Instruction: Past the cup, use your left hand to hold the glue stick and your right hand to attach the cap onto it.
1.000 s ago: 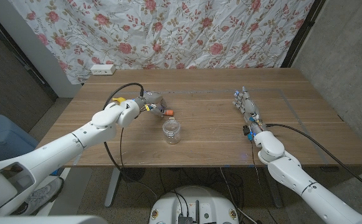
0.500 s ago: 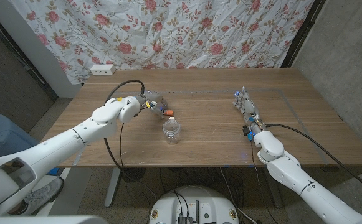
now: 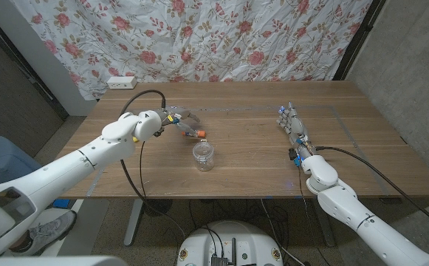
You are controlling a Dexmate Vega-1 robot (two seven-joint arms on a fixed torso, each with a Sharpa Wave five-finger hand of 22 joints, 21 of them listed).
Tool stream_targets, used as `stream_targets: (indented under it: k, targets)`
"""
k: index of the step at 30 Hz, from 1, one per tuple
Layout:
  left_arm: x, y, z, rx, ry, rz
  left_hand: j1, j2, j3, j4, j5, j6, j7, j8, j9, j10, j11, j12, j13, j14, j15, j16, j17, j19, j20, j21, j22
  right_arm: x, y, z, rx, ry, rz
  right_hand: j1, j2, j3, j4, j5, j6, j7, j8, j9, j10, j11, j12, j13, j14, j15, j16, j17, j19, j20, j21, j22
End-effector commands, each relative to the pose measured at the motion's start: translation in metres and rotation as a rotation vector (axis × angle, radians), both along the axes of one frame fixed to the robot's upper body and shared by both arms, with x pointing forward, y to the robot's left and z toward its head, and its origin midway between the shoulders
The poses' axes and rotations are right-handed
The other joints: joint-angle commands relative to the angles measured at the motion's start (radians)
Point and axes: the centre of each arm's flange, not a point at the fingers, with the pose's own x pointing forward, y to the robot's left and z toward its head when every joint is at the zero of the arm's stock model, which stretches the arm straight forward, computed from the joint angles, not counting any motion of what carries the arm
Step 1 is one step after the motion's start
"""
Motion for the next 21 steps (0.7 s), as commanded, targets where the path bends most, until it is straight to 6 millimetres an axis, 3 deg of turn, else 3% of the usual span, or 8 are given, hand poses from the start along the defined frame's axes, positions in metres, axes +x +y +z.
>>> stream_targets:
  k: [1,5,10,21]
  targets:
    - [-0.005,0.022,0.009,-0.172,0.032,-0.047,-0.021,0.007,-0.002,0.005,0.002,-0.022,0.004,-0.001,0.001,-0.031,0.014,-0.002,0.000,-0.016,-0.001,-0.001,0.003,-0.015,0.004,0.000,0.003,-0.001,-0.004,0.002,-0.013,-0.013,-0.006,-0.013,-0.003,0.000,0.012,0.005,-0.005,0.002,0.000,0.000,-0.008,0.001,0.000,0.002,0.001,-0.002,0.001,0.002,-0.006,0.000,-0.002,0.003]
    - [-0.004,0.028,0.010,-0.245,0.023,-0.065,-0.027,0.014,-0.001,0.007,0.001,-0.031,0.008,-0.001,0.001,-0.040,0.020,-0.001,0.000,-0.018,0.001,0.000,0.002,-0.015,-0.002,0.001,0.003,-0.001,-0.005,0.004,-0.013,-0.019,-0.007,-0.015,-0.002,0.000,0.013,0.006,-0.006,0.002,0.000,0.000,-0.009,0.002,0.001,0.002,0.001,-0.001,0.001,0.002,-0.006,-0.002,-0.001,0.003]
    - [-0.004,0.032,0.008,-0.334,-0.025,-0.098,-0.105,0.073,0.003,0.047,0.003,-0.040,0.029,0.007,0.000,-0.033,0.026,0.014,0.000,0.007,-0.021,0.012,0.007,0.030,-0.031,0.016,0.003,0.000,-0.008,0.006,-0.013,-0.028,-0.007,-0.017,-0.002,0.001,0.014,0.006,-0.007,0.004,0.001,0.000,-0.008,0.000,0.002,0.001,0.002,-0.002,0.002,0.002,-0.005,-0.002,0.000,0.003]
    - [-0.001,0.036,-0.002,-0.511,-0.071,-0.139,-0.156,0.122,0.011,0.072,0.009,-0.047,0.054,0.005,-0.001,-0.028,0.046,0.016,-0.001,0.028,-0.026,0.012,0.006,0.051,-0.052,0.016,0.003,-0.003,-0.011,0.009,-0.011,-0.047,-0.006,-0.021,-0.003,0.002,0.016,0.007,-0.007,0.007,0.004,0.000,-0.006,0.004,0.005,0.001,0.006,-0.005,0.004,0.001,0.003,-0.006,0.004,0.003]
